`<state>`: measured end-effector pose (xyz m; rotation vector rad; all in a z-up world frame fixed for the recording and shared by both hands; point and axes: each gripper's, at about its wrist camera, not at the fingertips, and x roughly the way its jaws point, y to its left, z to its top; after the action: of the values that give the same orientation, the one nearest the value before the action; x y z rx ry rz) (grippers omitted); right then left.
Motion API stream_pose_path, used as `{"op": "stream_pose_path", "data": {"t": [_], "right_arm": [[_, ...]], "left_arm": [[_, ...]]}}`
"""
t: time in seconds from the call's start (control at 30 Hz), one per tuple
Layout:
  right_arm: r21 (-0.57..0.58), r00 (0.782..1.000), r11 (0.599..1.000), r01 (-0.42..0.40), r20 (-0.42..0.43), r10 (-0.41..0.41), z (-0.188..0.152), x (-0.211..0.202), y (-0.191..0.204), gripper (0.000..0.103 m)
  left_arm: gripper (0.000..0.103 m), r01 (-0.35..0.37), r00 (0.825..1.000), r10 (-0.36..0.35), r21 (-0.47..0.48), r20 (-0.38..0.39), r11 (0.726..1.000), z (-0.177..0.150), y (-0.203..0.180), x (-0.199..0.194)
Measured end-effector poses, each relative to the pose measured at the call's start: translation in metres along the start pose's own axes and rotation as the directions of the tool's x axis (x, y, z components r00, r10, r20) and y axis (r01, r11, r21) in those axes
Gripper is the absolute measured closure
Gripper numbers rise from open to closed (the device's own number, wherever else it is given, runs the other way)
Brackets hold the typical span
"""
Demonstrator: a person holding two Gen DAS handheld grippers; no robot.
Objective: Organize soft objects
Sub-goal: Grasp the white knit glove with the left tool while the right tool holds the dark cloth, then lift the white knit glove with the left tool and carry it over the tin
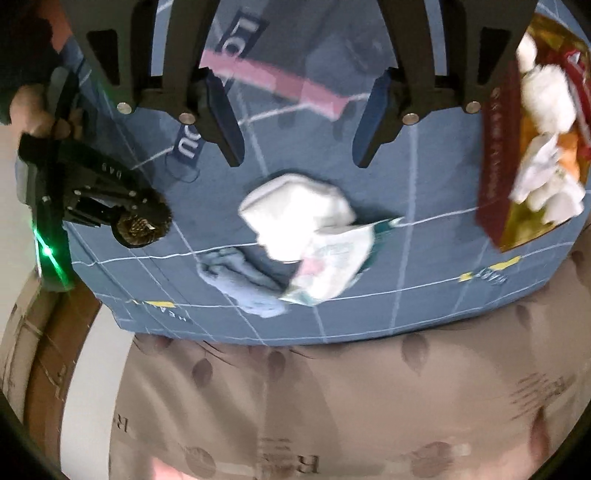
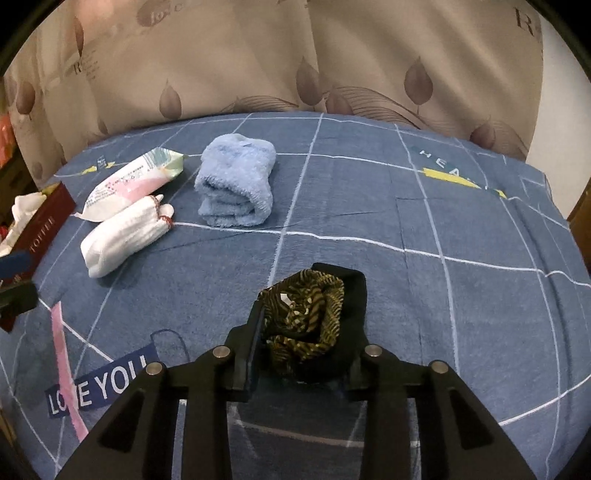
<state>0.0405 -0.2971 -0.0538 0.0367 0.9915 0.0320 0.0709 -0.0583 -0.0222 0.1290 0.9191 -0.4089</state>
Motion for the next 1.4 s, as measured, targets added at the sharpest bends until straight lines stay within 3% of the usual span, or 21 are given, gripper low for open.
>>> {"op": "stream_pose_path", "data": {"t": [0.2,0.83,0.9,0.97,1.03,1.4], "right_arm": [[0.01,1.0,1.0,-0.012,0.002,0.012,-0.001,-0.001,-0.003,0.071],[0.007,1.0,1.0,-0.028,0.0,0.028,-0.001,-0.001,-0.003,0.066],[0.007,1.0,1.0,-0.028,0.001,0.028,-0.001,-0.001,-0.003,0.066],[0.008,1.0,1.0,-0.03,0.001,0.03,-0.001,-0.002,-0.003,0.065],[0.005,0.999,0.999,-0.038,0.0,0.038,-0.001,-0.001,-0.002,0.061],[-0.019,1.0,1.0,-0.024,-0.004,0.024,0.0,0.0,0.003,0.059]], "left_arm": [[0.04,-0.046,0.999,0.046,0.059,-0.002,0.997,0.014,-0.014,0.027],[0.034,-0.067,0.997,0.068,0.032,-0.035,0.997,0.039,-0.016,0.084],[0.042,-0.059,0.998,0.06,0.031,-0.034,0.998,0.037,-0.015,0.083],[0.064,-0.101,0.993,0.104,0.066,-0.046,0.993,0.035,-0.018,0.083],[0.071,-0.123,0.991,0.128,0.098,-0.043,0.988,0.033,-0.019,0.079],[0.074,-0.07,0.997,0.074,0.118,-0.024,0.991,0.012,-0.03,0.049]]}}
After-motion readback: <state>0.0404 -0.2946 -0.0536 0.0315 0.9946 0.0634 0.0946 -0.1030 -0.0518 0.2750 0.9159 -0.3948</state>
